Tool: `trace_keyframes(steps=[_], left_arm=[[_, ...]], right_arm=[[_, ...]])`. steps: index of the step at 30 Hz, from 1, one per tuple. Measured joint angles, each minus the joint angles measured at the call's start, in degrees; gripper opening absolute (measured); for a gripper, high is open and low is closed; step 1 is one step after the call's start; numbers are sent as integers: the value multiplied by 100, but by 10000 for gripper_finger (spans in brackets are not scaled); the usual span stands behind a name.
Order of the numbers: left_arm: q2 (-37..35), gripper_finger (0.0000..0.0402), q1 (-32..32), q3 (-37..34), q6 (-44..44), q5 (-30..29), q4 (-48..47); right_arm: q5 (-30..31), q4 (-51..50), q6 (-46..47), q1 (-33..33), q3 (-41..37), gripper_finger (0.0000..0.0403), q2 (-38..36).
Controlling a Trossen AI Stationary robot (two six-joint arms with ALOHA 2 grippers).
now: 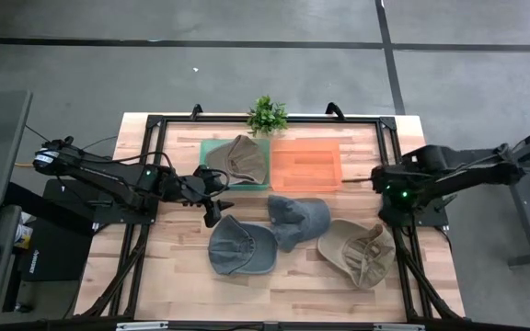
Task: Pick & Place hat
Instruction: Put the brown cap into the light green bin
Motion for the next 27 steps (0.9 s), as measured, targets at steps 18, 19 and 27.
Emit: trace_keyframes(steps=[18,19,27], left_arm=[[0,248,0,0,22,197,-62],[0,248,0,0,22,197,-84],[0,248,0,9,44,192,-213]], right_arm=[[-361,739,-1134,784,-817,109,505],[-373,757,-1294,838,-830,119,505],[-174,1326,-2909,1347,-836,157,505]])
